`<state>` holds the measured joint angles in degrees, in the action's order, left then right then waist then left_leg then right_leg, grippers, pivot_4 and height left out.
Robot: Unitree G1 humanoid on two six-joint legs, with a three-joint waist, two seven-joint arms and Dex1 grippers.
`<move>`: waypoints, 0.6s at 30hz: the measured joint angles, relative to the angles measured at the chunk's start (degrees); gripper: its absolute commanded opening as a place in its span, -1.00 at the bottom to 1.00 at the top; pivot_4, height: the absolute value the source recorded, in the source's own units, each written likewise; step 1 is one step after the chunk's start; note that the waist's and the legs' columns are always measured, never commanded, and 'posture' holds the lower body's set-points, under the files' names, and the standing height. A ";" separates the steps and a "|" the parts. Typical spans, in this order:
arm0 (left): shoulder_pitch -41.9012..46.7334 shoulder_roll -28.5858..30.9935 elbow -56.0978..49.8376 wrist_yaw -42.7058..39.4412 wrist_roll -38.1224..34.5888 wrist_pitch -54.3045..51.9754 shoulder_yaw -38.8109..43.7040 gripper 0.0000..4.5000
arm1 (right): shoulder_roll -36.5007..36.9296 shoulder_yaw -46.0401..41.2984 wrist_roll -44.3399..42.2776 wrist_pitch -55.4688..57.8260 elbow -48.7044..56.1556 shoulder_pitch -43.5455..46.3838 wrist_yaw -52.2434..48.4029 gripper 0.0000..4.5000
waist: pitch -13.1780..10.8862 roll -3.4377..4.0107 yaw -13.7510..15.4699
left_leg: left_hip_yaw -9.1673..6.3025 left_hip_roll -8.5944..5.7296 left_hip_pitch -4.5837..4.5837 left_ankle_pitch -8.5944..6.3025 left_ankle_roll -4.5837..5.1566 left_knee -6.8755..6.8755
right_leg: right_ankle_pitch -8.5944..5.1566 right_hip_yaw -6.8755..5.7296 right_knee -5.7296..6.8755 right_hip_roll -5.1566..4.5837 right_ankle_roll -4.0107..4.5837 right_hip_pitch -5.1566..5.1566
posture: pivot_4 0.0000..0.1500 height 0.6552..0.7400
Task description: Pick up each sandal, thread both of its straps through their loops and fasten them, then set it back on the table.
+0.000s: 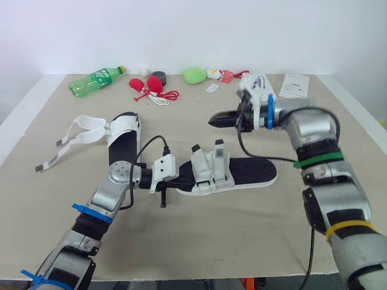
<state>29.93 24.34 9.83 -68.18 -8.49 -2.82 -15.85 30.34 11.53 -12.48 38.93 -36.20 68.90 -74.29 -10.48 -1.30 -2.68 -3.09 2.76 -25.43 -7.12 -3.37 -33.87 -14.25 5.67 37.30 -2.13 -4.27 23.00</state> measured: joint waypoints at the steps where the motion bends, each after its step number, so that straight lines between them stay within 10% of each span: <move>1: 0.00 0.08 -0.05 -0.11 -0.01 0.07 -0.02 -1.00 | -0.03 0.78 -0.07 2.11 0.37 0.06 -0.89 0.25 | 0.01 -0.01 0.00 | -0.01 0.00 0.00 -0.01 -0.01 0.01 | -0.06 -0.01 0.00 0.01 0.09 0.00 | 1.00 1.00; 4: 0.02 0.73 -0.25 -0.54 -0.16 0.43 -0.02 -1.00 | -0.89 4.74 1.50 6.20 -0.87 -0.03 -2.15 0.92 | 0.00 0.00 -0.07 | 0.01 0.00 -0.05 -0.01 -0.02 0.08 | 0.01 0.01 0.04 0.01 -0.05 0.12 | 1.00 1.00; 18: -0.59 1.02 -1.15 0.10 -0.39 0.41 -0.09 -1.00 | -9.41 6.85 5.64 5.48 -14.34 4.66 -5.35 0.96 | -0.01 0.02 -0.17 | -0.03 0.02 -0.05 -0.01 -0.02 0.14 | 0.00 -0.01 0.18 0.08 -0.11 0.18 | 1.00 1.00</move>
<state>29.35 25.35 8.69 -68.08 -8.88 -2.42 -15.94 20.93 18.38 -6.84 44.40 -50.53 73.56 -79.64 -10.49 -1.28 -2.85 -3.12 2.77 -25.48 -7.13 -3.39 -33.72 -14.25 5.65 37.48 -2.05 -4.37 23.19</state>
